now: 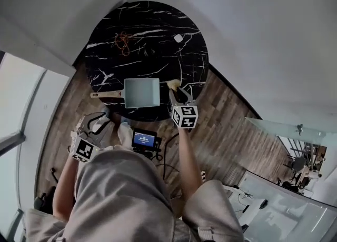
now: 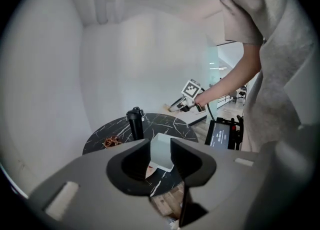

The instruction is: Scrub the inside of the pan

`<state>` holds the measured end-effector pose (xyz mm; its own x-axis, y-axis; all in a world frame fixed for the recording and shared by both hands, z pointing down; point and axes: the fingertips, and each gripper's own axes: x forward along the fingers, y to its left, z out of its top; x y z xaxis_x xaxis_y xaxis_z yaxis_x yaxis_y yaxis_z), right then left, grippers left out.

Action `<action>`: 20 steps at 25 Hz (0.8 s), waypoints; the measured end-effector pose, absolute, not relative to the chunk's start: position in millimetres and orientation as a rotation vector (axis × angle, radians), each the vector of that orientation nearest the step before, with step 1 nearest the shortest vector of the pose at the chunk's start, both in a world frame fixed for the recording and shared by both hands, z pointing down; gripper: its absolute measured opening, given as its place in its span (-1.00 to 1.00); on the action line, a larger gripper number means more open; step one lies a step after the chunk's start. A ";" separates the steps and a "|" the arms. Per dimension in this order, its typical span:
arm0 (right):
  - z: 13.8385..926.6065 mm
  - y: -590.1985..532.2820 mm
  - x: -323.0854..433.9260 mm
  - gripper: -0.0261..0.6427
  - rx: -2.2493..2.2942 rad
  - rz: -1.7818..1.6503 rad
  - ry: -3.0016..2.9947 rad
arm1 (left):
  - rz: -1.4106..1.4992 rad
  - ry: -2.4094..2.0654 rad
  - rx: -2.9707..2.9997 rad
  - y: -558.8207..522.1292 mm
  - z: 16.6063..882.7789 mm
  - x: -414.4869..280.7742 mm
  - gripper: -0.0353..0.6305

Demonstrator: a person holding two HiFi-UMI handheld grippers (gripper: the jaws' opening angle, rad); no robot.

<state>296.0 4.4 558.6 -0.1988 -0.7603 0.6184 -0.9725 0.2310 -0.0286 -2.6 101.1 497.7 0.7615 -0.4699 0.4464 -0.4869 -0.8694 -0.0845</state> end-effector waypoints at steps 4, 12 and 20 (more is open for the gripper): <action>536.8 32.4 285.3 -0.60 1.622 0.534 -1.937 | 0.779 -0.628 2.957 86.6 516.4 -10.2 -0.47; 537.8 43.3 254.6 -0.58 1.492 0.312 -1.777 | 1.023 -0.403 2.948 55.4 593.2 -40.9 -0.44; 621.4 22.2 246.0 -0.57 1.291 0.373 -1.765 | 1.180 -0.410 2.815 46.2 646.9 -38.6 -0.34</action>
<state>246.0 22.2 621.4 -0.0600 -0.6081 0.7916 -0.8765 0.4116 0.2497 -38.6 46.2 646.9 0.6713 -0.2193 0.7080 -0.2664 -0.9628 -0.0456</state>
